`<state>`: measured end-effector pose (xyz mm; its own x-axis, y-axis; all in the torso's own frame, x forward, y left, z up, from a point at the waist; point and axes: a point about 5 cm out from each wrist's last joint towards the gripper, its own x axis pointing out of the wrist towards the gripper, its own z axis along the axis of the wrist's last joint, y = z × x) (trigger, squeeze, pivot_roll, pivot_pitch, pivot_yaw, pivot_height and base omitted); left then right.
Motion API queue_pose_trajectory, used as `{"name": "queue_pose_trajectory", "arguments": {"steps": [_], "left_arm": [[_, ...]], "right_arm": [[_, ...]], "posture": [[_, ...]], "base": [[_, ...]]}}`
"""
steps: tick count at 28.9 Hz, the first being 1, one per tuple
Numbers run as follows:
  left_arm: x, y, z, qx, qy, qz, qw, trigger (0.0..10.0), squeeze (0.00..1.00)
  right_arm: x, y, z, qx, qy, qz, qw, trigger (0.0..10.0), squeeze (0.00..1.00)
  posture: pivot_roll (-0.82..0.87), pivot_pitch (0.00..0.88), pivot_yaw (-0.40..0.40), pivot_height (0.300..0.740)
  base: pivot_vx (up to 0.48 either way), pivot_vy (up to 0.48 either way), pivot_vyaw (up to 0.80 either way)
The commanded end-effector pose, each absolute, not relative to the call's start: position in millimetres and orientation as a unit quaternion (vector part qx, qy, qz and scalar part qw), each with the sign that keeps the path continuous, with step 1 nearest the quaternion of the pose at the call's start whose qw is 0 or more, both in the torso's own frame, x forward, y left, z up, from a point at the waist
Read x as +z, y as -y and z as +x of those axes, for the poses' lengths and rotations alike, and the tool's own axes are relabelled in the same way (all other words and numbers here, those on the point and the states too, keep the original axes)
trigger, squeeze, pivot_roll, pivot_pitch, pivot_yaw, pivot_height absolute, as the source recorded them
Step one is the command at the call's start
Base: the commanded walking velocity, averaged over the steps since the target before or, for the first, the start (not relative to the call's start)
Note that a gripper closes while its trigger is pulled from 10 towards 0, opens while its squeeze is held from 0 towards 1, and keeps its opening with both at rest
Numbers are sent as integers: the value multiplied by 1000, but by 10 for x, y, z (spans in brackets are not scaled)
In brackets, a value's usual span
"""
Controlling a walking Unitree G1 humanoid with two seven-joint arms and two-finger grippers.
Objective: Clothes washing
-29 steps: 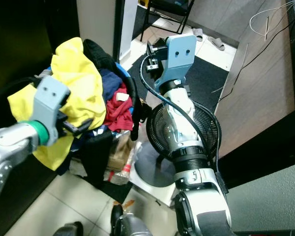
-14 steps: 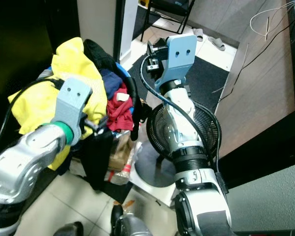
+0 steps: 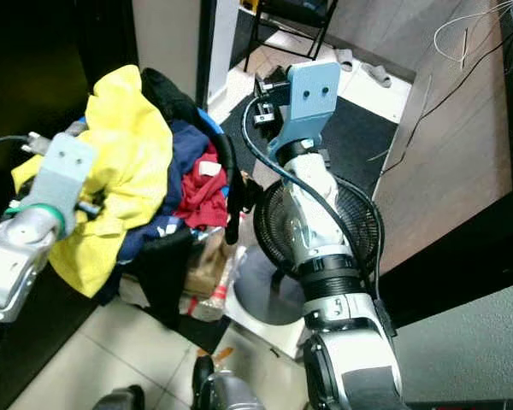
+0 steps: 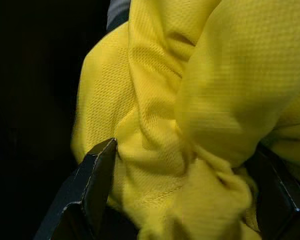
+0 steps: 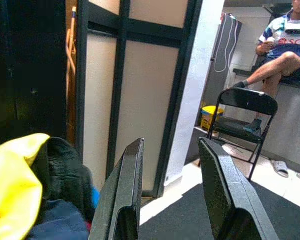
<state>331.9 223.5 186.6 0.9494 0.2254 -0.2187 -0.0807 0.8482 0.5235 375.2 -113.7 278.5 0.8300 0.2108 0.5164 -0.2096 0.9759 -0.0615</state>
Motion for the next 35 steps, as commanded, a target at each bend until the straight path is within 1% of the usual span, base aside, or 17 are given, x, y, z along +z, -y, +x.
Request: {"name": "queue_pose_trajectory", "arguments": {"steps": [1,3,6,7,8,9,14,19,20,22,23,25,27,32,35], "left_arm": [[1663,-2362,3269,92,-185,268,941,10000,0],[1632,-2408,3245,90,-194,266,940,10000,0],[1631,-2370,3217,69,-192,259,944,10000,0],[1635,-2345,3207,60,-189,256,946,4588,0],[1636,-2334,3207,55,-186,254,948,4588,0],[1649,-2320,3207,50,-179,252,950,0,0],[1711,-2297,3221,42,-153,238,958,0,0],[1737,-2292,3230,41,-144,228,962,0,0],[1776,-2269,3242,33,-131,201,970,0,0],[1776,-2269,3242,33,-131,201,970,0,0],[1827,-2229,3250,24,-118,163,979,0,0],[1865,-2208,3253,21,-106,149,983,0,0],[1887,-2197,3253,19,-99,142,985,0,0],[1881,-2201,3240,20,-92,159,983,0,0],[1877,-2205,3238,18,-90,156,983,0,0]], "right_arm": [[2741,1167,3745,106,264,1,959,10000,0],[2743,1169,3744,106,264,0,959,10000,0],[2744,1172,3745,105,264,-1,959,10000,0],[2746,1174,3745,105,264,-1,959,10000,0],[2746,1174,3745,105,263,-1,959,10000,0],[2747,1174,3746,105,264,-1,959,10000,0],[2748,1172,3750,104,263,0,959,10000,0],[2748,1172,3751,104,263,0,959,10000,0],[2748,1173,3751,104,263,0,959,10000,0],[2748,1173,3751,104,263,0,959,10000,0],[2748,1174,3751,104,263,0,959,10000,0],[2747,1174,3750,104,264,0,959,10000,0],[2746,1173,3749,104,264,0,959,10000,0],[2753,1175,3750,105,265,0,958,10000,0],[2754,1175,3750,106,266,0,958,10000,0]], "posture": [[116,159,-104,740],[115,163,-106,740],[115,164,-106,740],[115,165,-105,740],[115,165,-105,740],[114,165,-105,740],[114,165,-106,740],[114,164,-106,740],[115,163,-106,740],[115,163,-106,740],[114,163,-106,740],[116,158,-106,740],[116,158,-106,740],[116,153,-107,740],[116,149,-108,740]], "base": [[0,0,0],[0,0,0],[0,0,0],[0,0,0],[0,0,0],[0,0,0],[0,0,0],[0,0,0],[0,0,0],[0,0,0],[0,0,0],[0,0,0],[0,0,0],[0,0,0],[0,0,0]]}}
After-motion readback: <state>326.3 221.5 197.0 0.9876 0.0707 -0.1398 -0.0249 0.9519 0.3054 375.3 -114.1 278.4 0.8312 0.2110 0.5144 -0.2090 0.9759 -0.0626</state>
